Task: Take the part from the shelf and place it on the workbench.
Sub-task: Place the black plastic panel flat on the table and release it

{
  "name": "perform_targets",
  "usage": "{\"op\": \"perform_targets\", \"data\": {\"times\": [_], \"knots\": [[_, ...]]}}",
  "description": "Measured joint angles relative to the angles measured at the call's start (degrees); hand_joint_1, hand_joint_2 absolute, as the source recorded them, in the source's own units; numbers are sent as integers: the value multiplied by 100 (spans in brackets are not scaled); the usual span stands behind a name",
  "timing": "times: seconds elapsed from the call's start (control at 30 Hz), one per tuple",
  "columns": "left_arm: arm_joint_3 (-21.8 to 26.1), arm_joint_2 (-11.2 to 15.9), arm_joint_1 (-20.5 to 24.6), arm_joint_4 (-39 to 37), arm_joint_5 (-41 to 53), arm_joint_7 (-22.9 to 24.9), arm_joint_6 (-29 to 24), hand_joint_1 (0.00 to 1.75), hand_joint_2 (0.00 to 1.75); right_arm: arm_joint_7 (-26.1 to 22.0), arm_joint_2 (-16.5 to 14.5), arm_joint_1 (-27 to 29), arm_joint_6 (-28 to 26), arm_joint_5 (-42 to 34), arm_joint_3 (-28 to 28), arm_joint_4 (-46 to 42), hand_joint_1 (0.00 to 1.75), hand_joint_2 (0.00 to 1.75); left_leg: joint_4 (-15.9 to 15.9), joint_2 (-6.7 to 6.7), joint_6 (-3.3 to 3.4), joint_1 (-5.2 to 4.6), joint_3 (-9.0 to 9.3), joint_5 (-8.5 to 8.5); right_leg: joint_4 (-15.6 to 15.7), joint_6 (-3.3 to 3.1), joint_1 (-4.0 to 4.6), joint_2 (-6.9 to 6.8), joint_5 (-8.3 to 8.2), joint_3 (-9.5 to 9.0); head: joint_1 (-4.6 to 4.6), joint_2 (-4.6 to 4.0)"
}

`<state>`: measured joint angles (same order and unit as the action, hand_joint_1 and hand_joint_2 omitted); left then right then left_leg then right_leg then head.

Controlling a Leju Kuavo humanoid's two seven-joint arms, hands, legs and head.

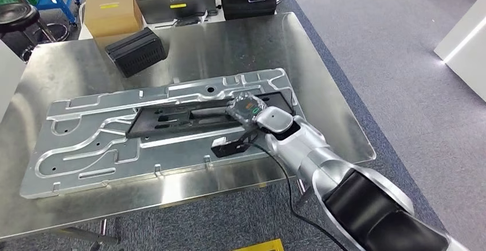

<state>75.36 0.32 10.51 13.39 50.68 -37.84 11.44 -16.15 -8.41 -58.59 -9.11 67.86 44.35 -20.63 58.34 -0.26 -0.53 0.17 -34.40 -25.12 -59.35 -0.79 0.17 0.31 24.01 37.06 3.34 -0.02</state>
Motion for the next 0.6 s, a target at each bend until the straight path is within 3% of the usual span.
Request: {"op": "perform_targets", "data": {"times": [0.1, 0.13, 0.23, 0.27, 0.3, 0.33, 0.4, 0.47, 0.5, 0.6], "knots": [[-96, -18, 33, -3, 30, 40, -4, 0, 175, -3, -93, 53, -19, -106, 4, 30, 175, 175, 91, 0, -87, 9, -5, -106, 76, -70, -32, -18, -21, -62, 1, 0], [-122, -23, 47, -3, 38, 56, -12, 0, 175, -7, -105, 67, -33, -139, 4, 38, 131, 131, 285, 0, -117, 16, -79, -237, 102, -89, -51, -30, -29, -86, 1, 0], [-205, -34, 73, -4, 92, 102, -84, 0, 175, -29, -110, 161, -121, -248, 1, 66, 0, 0, 1349, 3, -198, 53, -544, -736, 110, -111, -55, -47, -27, -104, 0, 0], [-238, -38, 75, -4, 121, 112, -127, 0, 175, -38, -107, 209, -162, -285, -4, 78, 0, 0, 1551, 4, -214, 64, -637, -771, 109, -112, -55, -44, -26, -106, 0, 0], [-272, -43, 77, -4, 152, 120, -176, 0, 175, -45, -103, 259, -202, -314, -14, 91, 0, 0, 1528, 5, -224, 75, -622, -693, 105, -111, -56, -37, -25, -109, 0, 0], [-309, -45, 82, -4, 187, 131, -236, 0, 175, -50, -99, 305, -243, -337, -28, 103, 0, 0, 1274, 6, -226, 86, -496, -522, 100, -108, -58, -27, -22, -113, 0, 0], [-388, -46, 107, -4, 256, 171, -379, 0, 175, -53, -96, 358, -312, -365, -72, 117, 0, 0, 448, 8, -206, 92, -85, -178, 82, -80, -53, 5, -15, -116, 1, 0], [-466, -46, 137, -4, 298, 202, -514, 0, 175, -49, -83, 375, -354, -384, -124, 128, 0, 0, -20, 6, -137, 71, 146, -64, 72, -21, -41, 36, -23, -109, 1, 0], [-494, -47, 146, -4, 299, 203, -563, 0, 175, -44, -73, 382, -371, -392, -149, 132, 0, 0, -47, 3, -96, 54, 158, -78, 80, 14, -38, 46, -37, -108, 1, 0], [-536, -48, 153, -4, 276, 169, -621, 0, 44, -24, -51, 404, -417, -399, -220, 139, 0, 0, -96, 17, 34, 72, 171, -10, 18, 111, -47, 45, 14, -88, 0, 0]]}}
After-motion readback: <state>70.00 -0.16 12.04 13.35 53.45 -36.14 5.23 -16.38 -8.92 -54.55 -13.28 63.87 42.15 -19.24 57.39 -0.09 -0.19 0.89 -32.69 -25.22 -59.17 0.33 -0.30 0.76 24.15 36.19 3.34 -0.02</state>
